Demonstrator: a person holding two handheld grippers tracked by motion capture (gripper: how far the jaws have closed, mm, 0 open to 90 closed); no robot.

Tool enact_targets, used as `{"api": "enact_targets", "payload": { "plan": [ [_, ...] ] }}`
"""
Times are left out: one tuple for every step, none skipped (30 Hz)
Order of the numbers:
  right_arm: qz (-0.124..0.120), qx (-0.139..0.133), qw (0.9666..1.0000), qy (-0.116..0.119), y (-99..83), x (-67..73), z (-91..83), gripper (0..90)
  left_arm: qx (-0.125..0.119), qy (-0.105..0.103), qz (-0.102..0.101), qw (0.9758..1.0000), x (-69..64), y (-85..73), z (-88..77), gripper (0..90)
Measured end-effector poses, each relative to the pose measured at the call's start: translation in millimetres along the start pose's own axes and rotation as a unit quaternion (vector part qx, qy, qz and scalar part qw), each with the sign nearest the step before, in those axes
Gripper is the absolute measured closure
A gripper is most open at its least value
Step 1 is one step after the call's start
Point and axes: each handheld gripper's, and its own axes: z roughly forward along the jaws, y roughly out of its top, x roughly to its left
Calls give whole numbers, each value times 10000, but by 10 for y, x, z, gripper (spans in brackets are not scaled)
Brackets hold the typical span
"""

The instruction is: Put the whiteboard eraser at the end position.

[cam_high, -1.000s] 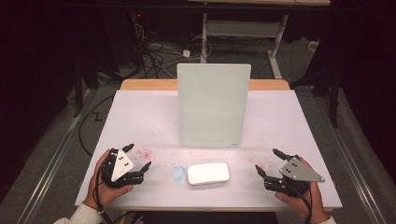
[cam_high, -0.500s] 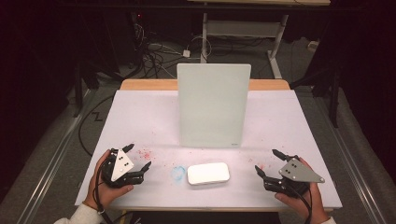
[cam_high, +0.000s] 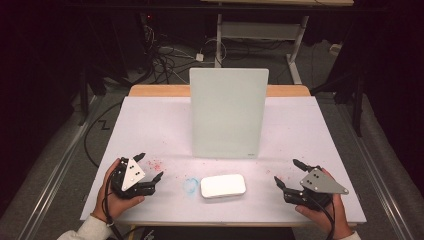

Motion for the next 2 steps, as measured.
{"api": "enact_targets", "payload": {
  "plan": [
    [8,3,10000,7,2,5,0,237,1,3,0,10000,0,2,0,180],
    [7,5,10000,16,4,10,3,237,-2,6,-7,10000,1,5,5,180]
  ]
}}
